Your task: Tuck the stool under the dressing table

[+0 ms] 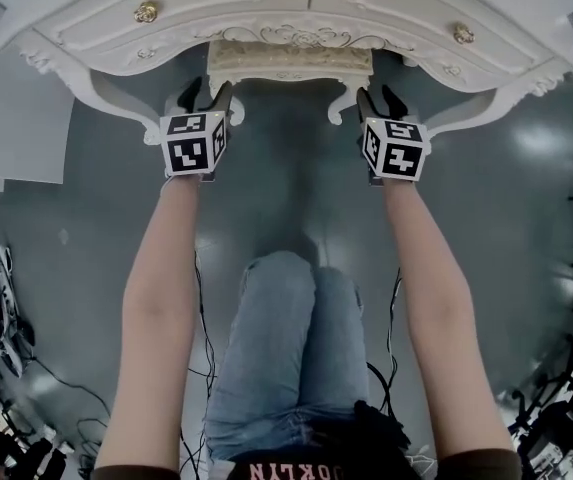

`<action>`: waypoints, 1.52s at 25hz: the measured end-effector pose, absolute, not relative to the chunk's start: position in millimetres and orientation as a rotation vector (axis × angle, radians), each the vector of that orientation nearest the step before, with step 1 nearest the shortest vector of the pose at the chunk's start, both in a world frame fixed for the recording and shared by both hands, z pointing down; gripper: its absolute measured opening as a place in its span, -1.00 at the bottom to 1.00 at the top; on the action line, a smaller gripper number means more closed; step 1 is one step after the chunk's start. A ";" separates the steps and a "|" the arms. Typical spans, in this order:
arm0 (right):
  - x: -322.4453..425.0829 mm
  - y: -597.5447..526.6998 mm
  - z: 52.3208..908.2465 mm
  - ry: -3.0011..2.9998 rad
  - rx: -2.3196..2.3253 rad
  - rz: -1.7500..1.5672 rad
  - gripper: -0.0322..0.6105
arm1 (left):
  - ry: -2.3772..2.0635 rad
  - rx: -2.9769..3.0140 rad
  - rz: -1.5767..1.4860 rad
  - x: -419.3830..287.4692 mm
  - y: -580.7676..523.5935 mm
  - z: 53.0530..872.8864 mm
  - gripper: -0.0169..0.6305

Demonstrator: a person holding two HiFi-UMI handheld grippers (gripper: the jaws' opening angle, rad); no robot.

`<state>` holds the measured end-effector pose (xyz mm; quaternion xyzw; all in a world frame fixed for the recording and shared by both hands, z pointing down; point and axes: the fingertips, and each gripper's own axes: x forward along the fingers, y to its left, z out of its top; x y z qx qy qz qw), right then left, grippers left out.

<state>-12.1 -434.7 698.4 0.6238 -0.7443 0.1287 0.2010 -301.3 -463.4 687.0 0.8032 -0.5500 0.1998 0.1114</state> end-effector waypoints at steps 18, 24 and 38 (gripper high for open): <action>-50.3 -355.4 548.1 -2.086 1.538 0.475 -0.90 | -1.481 2.249 0.704 -304.3 -380.6 536.8 -0.93; -47.6 -336.1 488.1 -2.071 1.538 0.499 -0.90 | -1.468 2.255 0.683 -298.1 -366.7 472.8 -0.93; -42.3 -307.9 355.0 -2.137 1.595 0.474 -0.90 | -1.486 2.304 0.559 -291.2 -350.0 344.2 -0.93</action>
